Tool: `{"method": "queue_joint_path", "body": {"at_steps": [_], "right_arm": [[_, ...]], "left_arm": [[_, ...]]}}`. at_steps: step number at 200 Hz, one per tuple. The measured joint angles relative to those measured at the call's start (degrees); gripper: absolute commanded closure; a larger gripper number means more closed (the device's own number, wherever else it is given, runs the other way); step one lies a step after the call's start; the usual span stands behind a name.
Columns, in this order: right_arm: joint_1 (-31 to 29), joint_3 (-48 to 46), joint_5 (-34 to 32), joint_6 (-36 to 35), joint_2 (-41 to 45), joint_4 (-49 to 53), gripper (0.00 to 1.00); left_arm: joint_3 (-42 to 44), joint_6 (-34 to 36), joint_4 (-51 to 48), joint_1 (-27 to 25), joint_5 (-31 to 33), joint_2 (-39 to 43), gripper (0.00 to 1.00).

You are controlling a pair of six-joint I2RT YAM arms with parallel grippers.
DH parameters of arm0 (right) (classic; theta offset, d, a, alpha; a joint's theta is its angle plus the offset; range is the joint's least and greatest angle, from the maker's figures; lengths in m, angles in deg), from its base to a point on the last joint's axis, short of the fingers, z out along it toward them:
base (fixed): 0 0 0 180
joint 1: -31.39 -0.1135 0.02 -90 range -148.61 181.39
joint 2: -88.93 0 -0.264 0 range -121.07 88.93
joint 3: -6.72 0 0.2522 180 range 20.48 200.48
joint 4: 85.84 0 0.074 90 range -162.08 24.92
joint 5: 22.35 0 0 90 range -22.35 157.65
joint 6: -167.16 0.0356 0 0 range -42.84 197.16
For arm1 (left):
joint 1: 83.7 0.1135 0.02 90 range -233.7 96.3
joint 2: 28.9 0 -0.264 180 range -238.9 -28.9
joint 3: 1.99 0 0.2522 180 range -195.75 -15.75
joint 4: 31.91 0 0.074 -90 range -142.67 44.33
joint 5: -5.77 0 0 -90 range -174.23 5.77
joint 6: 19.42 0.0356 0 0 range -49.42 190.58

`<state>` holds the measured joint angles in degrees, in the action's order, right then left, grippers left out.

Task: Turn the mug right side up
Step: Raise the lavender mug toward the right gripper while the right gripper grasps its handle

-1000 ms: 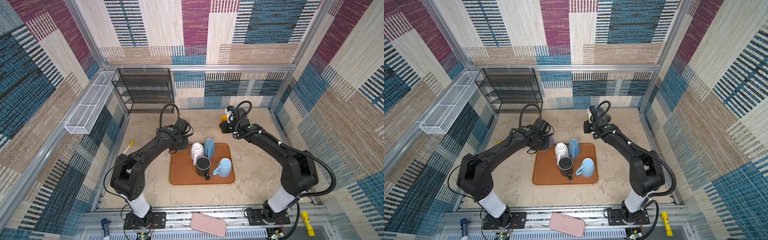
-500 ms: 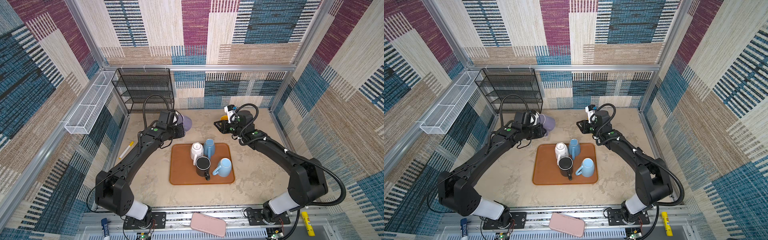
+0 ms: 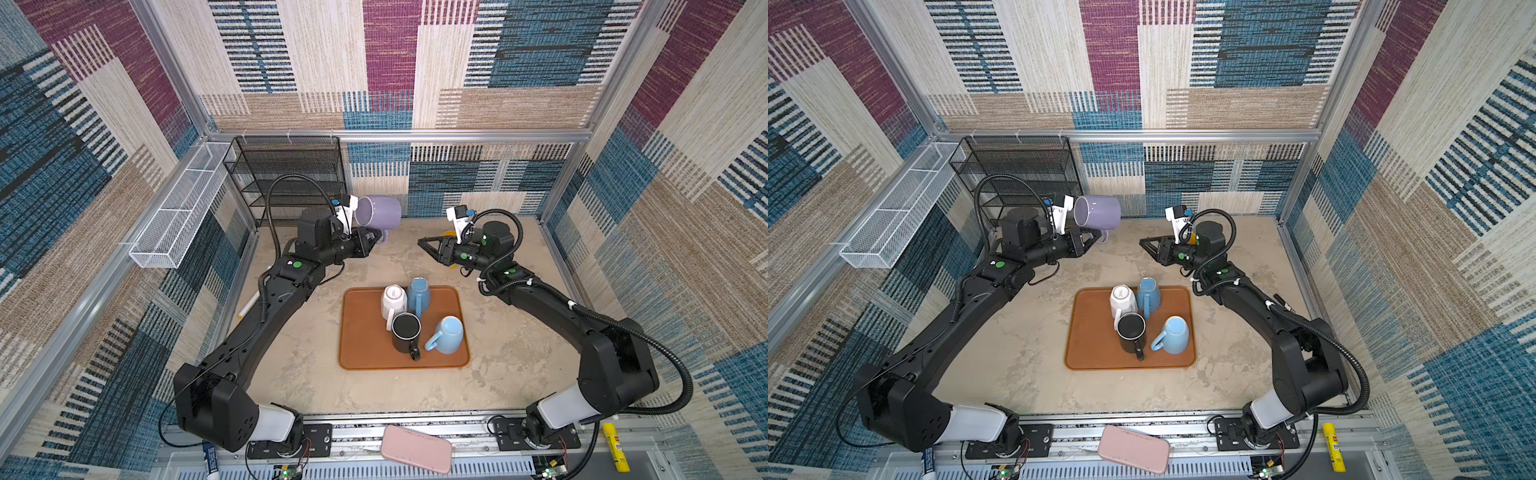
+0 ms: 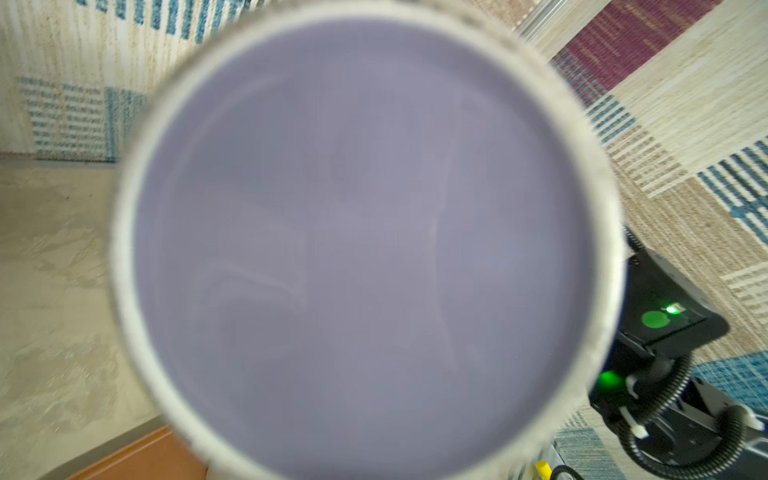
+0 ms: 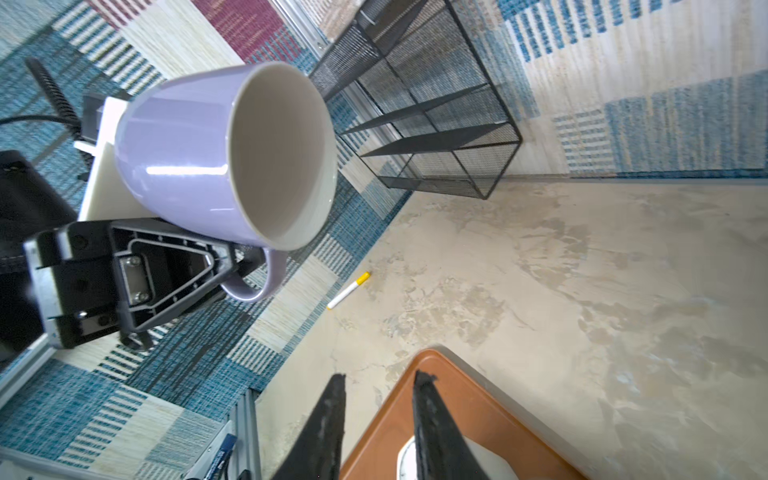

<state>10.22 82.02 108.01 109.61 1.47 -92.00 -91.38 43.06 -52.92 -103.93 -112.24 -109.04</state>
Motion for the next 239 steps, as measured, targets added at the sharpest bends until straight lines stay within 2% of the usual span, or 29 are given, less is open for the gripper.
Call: {"method": "queue_joint_path", "body": {"at_steps": [46, 94, 171, 239], "right_arm": [[0.0, -2.2, 6.0, 9.4, -0.7, -14.6, 0.67], [-1.0, -1.6, 9.2, 16.8, -2.1, -25.2, 0.59], [-3.3, 1.8, 11.1, 20.5, -4.8, -31.2, 0.58], [-4.1, 3.8, 11.8, 21.7, -6.2, -32.7, 0.66]], "left_arm": [[3.9, -2.8, 10.8, 0.1, -6.8, 0.4, 1.0], [7.1, -6.8, 21.1, 0.1, -11.7, 1.3, 1.0], [9.4, -11.5, 31.5, 0.1, -17.6, 0.5, 1.0], [9.5, -15.1, 37.1, -0.2, -20.8, -1.9, 1.0]]}}
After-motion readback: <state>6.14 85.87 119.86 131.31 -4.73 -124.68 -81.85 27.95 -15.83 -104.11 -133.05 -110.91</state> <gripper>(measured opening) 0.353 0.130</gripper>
